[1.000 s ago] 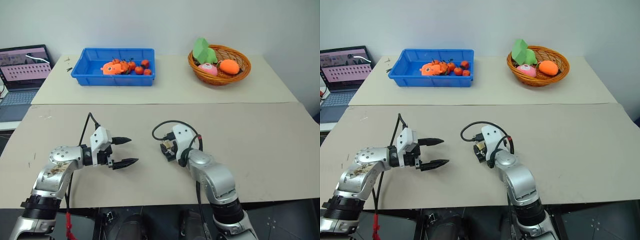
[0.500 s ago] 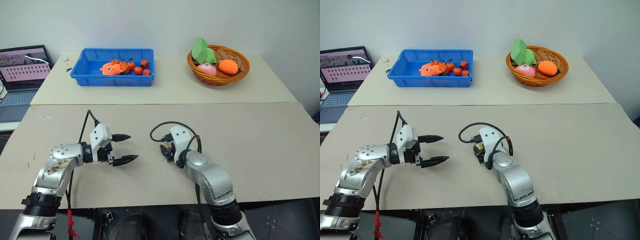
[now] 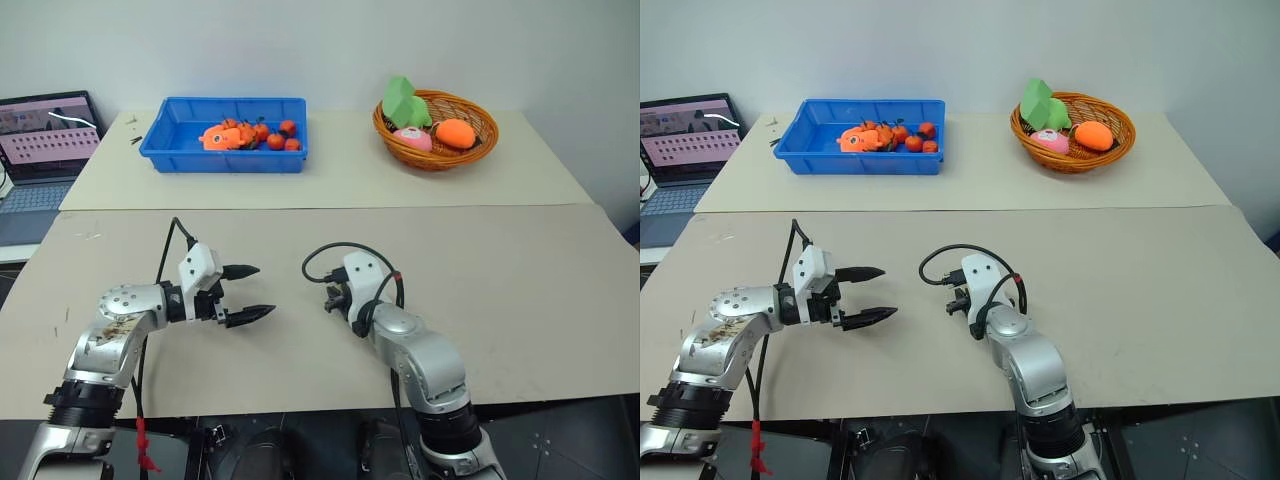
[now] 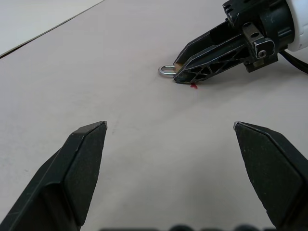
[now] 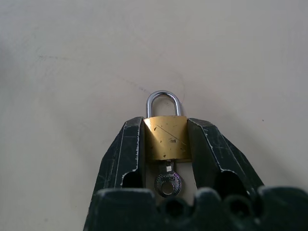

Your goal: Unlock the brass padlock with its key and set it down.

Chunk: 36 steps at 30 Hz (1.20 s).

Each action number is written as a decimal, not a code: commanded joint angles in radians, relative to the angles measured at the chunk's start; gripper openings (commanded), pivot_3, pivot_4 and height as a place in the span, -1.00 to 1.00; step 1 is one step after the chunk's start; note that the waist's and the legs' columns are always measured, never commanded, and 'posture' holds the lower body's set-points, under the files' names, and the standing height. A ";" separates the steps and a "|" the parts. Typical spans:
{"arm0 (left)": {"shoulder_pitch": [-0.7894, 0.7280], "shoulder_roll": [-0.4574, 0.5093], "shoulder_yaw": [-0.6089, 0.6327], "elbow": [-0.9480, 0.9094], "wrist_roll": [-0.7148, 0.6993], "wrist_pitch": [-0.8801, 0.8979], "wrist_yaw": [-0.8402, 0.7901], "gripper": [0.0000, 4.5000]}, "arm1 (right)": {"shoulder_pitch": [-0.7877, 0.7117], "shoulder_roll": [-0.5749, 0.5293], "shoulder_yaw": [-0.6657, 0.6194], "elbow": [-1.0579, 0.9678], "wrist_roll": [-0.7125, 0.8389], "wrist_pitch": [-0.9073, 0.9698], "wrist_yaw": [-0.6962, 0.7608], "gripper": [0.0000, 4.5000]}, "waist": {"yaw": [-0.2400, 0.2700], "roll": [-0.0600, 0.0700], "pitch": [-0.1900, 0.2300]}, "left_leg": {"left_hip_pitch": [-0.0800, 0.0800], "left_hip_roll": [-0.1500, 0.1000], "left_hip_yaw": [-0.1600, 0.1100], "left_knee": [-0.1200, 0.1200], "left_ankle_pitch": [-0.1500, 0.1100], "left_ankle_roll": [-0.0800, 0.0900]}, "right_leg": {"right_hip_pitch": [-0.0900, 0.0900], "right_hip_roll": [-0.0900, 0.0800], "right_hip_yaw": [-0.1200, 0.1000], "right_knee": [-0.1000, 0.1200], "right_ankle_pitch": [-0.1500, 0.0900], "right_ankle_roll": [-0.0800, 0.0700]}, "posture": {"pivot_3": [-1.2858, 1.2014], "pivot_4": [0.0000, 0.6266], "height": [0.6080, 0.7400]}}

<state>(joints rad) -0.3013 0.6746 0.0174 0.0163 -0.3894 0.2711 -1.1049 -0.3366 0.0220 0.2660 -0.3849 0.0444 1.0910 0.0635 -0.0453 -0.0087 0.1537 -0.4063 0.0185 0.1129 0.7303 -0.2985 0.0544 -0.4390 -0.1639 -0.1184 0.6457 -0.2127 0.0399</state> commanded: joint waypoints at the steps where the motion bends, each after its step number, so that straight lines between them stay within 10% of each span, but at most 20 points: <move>1: -0.029 -0.012 0.008 0.000 -0.002 -0.006 0.012 1.00 | -0.051 -0.114 0.050 -0.041 0.007 -0.141 0.127 -0.59 | 0.001 0.000 0.000 | 0.000 0.000 0.000 0.000 0.000 0.000 | 0.000 0.000 0.000 0.000 0.000 0.000 | 0.03 -0.52 0.28; 16: -0.023 0.024 0.025 -0.051 -0.040 0.036 -0.034 1.00 | -0.374 -0.414 0.149 0.407 0.159 -0.798 1.002 -0.59 | 0.004 -0.001 0.001 | 0.000 -0.001 -0.001 0.000 0.000 0.001 | 0.001 0.000 -0.001 -0.003 0.000 0.000 | 0.03 -0.52 0.28; 32: 0.082 0.097 0.090 -0.184 -0.091 0.113 -0.006 1.00 | -0.521 -0.263 0.193 0.937 0.001 -1.169 1.195 -0.59 | 0.007 -0.002 0.002 | -0.002 0.000 -0.001 0.000 0.000 0.000 | 0.000 -0.001 -0.002 0.002 0.000 0.000 | 0.03 -0.52 0.28; 36: 0.067 0.090 0.077 -0.172 -0.086 0.109 0.000 1.00 | -0.500 -0.252 0.182 0.933 -0.013 -1.173 1.175 0.13 | 0.006 -0.002 0.002 | -0.001 0.000 -0.001 0.000 0.000 0.000 | 0.001 -0.001 -0.002 0.002 0.000 0.000 | 0.03 -0.52 0.28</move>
<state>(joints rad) -0.2178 0.7629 0.0871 -0.1399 -0.4719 0.3860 -1.1086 -0.8379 -0.2337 0.4699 0.5781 0.0313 -0.0591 1.2531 -0.0390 -0.0104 0.1559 -0.4077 0.0184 0.1119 0.7306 -0.2983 0.0546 -0.4384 -0.1647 -0.1206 0.6474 -0.2124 0.0397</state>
